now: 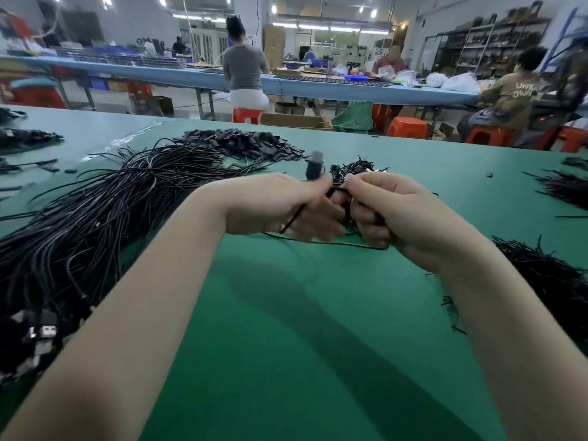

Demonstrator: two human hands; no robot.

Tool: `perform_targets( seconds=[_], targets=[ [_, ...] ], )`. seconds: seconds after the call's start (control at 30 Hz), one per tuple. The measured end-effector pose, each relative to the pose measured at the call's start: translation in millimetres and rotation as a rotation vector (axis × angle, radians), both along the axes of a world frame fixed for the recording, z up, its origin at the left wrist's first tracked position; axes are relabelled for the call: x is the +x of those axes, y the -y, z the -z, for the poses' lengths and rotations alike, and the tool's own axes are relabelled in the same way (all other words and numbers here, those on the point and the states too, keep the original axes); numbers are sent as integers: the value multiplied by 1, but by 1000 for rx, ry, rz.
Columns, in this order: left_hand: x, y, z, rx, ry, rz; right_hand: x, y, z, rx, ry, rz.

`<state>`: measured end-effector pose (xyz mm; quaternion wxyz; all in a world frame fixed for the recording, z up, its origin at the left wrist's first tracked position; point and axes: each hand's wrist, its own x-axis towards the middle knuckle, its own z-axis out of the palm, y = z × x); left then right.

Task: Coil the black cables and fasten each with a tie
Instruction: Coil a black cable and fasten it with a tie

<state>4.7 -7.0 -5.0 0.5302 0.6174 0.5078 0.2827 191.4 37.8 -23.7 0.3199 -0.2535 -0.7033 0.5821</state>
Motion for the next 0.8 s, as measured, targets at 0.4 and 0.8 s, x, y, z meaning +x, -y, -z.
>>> perform_targets(
  seconds=[0.4,0.8],
  targets=[
    [-38,24,-28,262,342,175,-17,-12,51,20,253,215],
    [-19,-11,-10,246,731,-90,-29,8,34,-19,-24,-138]
  ],
)
